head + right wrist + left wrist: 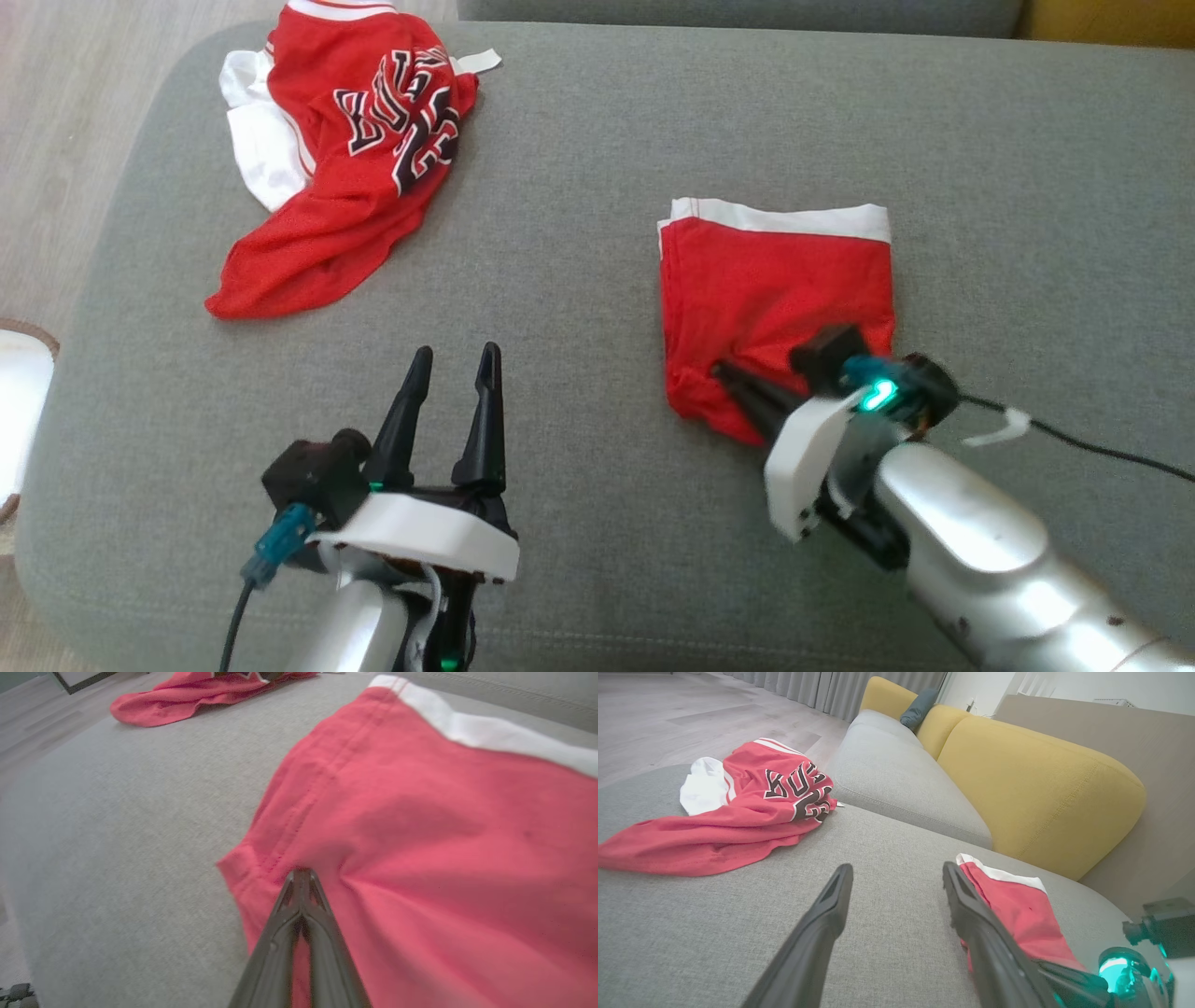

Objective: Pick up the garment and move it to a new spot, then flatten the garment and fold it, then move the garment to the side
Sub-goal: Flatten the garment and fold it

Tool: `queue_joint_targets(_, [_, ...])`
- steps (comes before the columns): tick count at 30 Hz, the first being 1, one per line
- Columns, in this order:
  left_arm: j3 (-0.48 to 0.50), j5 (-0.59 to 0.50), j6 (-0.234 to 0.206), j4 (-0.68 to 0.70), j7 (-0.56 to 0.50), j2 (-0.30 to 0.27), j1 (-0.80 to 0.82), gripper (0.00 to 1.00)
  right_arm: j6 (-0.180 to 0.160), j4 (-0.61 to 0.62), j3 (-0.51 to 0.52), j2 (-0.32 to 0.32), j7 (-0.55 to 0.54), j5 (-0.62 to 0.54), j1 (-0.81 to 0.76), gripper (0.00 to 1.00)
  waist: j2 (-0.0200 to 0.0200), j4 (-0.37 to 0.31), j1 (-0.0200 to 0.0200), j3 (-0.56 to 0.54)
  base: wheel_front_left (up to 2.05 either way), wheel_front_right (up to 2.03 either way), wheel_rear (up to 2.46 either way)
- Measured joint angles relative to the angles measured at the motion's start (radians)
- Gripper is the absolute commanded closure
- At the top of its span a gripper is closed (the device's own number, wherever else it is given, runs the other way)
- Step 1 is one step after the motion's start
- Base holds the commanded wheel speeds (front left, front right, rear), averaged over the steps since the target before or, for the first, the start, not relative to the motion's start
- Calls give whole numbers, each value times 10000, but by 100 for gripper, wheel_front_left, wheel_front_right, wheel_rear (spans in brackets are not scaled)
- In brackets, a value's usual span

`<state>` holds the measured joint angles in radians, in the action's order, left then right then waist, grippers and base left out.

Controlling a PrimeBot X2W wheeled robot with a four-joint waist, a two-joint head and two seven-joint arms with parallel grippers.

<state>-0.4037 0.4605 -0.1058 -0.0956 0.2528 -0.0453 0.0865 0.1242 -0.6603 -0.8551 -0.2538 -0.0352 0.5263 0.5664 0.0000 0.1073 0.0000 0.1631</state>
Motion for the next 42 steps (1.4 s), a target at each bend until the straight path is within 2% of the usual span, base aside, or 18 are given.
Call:
queue_joint_targets(7, [4, -2, 0, -4, 0, 0, 0, 0, 0, -102, -1028, 211, 182, 587, 38, 100, 0, -59, 0, -22, 0, 0, 0])
queue_joint_targets(14, [15, -2, -8, -8, 0, 0, -1, 0, 0, -211, -1327, 249, 723, 815, 209, 100, 0, -186, 0, -138, 0, 0, 0])
queue_joint_targets(15, [21, -2, -10, -8, 0, -2, -2, 0, 0, -209, -1323, 255, 855, 815, 209, 87, 0, -220, 0, -167, 0, 0, 0])
queue_joint_targets(16, [23, -2, -10, -8, -2, 0, -3, 0, 0, -209, -1292, 255, 1016, 813, 209, 63, 0, -258, 0, -200, 0, 0, 0])
queue_joint_targets(17, [38, -2, -8, -8, -2, 0, -4, 0, 0, -207, -1197, 263, 1185, 811, 209, 46, 0, -301, 0, -237, 0, 0, 0])
queue_joint_targets(18, [54, -2, -8, -12, -2, 0, -4, 0, 0, -207, -1053, 267, 1338, 809, 209, 17, 0, -342, 0, -279, 0, 0, 0])
queue_joint_targets(19, [71, -2, -8, -13, 0, 0, -8, 0, 0, -205, -882, 267, 1521, 802, 209, 4, 0, -384, 0, -327, 0, 0, 0])
queue_joint_targets(21, [113, -15, 0, -29, 0, 0, -13, 0, 0, -201, -456, 268, 1864, 769, 208, 0, 0, -471, 0, -426, 0, 0, 0])
queue_joint_targets(27, [267, -100, 4, -288, -2, 0, -13, 0, 0, -144, 1988, 353, 2610, 96, 35, 0, 0, -757, 0, -841, 0, 0, 0])
queue_joint_targets(33, [364, -150, 2, -485, 0, 0, -15, 0, 0, 479, 4558, 686, 2778, -1055, -1247, 0, 0, -918, 0, -1227, 0, 0, 0])
queue_joint_targets(38, [627, -209, 2, -614, 0, 0, -215, 0, 0, 1503, 6531, 1292, 2823, -2213, -2558, 0, 0, -961, 0, -1521, 0, 0, 0])
queue_joint_targets(42, [677, -399, 2, -619, -2, -2, -646, 0, 0, 2357, 7553, 1770, 2800, -2847, -3584, 0, 0, -949, -1, -1693, 0, 0, 0])
